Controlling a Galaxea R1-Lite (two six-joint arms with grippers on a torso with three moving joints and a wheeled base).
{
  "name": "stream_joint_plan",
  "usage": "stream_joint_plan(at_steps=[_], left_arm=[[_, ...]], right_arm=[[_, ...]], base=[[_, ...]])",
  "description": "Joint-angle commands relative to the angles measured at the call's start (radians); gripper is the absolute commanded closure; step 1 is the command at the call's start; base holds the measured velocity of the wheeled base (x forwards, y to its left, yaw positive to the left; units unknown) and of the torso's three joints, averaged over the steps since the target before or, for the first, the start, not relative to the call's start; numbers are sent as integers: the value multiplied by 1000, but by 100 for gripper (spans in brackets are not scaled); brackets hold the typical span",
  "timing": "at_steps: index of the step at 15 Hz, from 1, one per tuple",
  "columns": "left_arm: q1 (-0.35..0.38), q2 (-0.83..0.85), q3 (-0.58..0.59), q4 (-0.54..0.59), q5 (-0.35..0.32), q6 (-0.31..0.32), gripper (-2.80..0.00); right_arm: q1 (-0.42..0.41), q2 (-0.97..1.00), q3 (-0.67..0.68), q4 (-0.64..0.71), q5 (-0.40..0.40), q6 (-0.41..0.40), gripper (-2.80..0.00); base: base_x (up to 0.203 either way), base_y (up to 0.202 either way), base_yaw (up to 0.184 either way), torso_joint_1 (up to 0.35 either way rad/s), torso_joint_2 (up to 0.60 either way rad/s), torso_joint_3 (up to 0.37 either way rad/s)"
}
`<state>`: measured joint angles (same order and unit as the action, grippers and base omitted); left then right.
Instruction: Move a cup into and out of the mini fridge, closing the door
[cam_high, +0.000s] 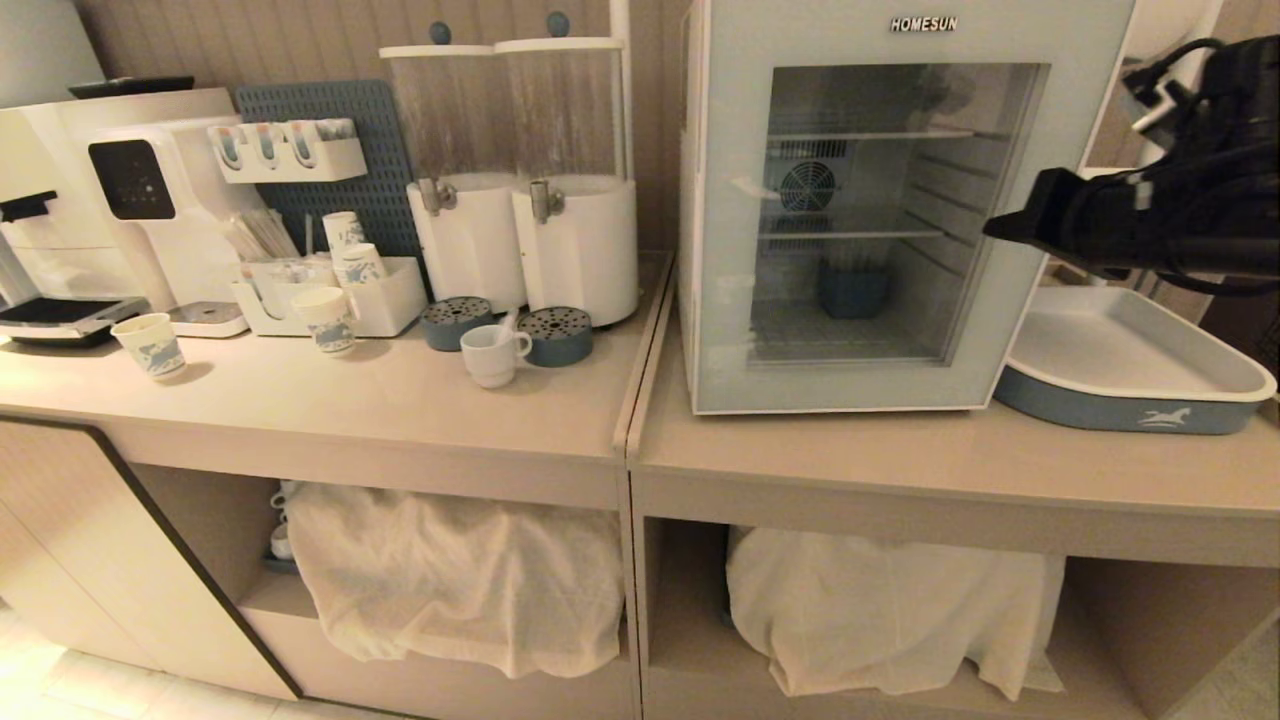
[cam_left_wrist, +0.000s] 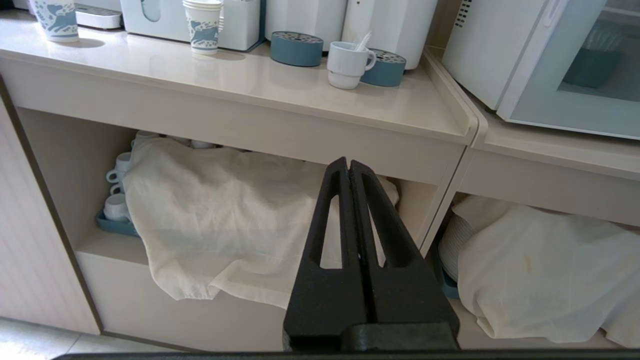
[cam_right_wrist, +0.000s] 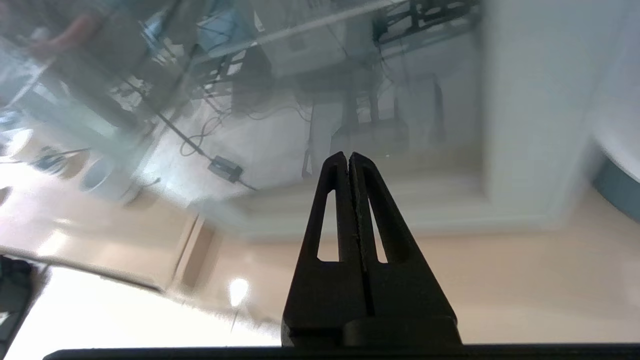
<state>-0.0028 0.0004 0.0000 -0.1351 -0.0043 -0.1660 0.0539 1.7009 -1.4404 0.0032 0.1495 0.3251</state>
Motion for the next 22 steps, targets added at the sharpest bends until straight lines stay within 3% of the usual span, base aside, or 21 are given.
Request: stream_joint_plan(at_steps=[1, 4, 9, 10, 12, 13, 15, 17, 19, 21, 22], left_arm=[[0, -5, 40, -1, 0, -1, 0], [0, -5, 40, -1, 0, -1, 0], [0, -5, 40, -1, 0, -1, 0], [0, -5, 40, -1, 0, -1, 0], [0, -5, 40, -1, 0, -1, 0], [0, -5, 40, -1, 0, -1, 0], [0, -5, 40, -1, 0, -1, 0], [0, -5, 40, -1, 0, -1, 0], [0, -5, 40, -1, 0, -1, 0], [0, -5, 40, -1, 0, -1, 0], [0, -5, 40, -1, 0, -1, 0]], right_arm=[[-44, -308, 151, 14, 25, 2, 0], [-68, -647, 308, 94, 76, 2, 0], [-64, -1217, 474, 435, 210, -2, 0], [-43, -1307, 513, 494, 215, -4, 0], [-21, -1422, 639, 646, 137, -7, 0], [-26, -1472, 722, 623, 115, -25, 0], [-38, -1595, 915, 431, 44, -97, 0], [-43, -1657, 1054, 256, -152, -159, 0], [-45, -1682, 1212, 54, -262, -239, 0], [-46, -1691, 1400, -115, -324, -350, 0], [-47, -1694, 1444, -121, -333, -367, 0]], base=[[0, 0, 0, 0, 0, 0], [0, 0, 0, 0, 0, 0], [0, 0, 0, 0, 0, 0], [0, 0, 0, 0, 0, 0], [0, 0, 0, 0, 0, 0], [0, 0, 0, 0, 0, 0], [0, 0, 0, 0, 0, 0], [0, 0, 0, 0, 0, 0], [0, 0, 0, 0, 0, 0], [0, 0, 0, 0, 0, 0], [0, 0, 0, 0, 0, 0]])
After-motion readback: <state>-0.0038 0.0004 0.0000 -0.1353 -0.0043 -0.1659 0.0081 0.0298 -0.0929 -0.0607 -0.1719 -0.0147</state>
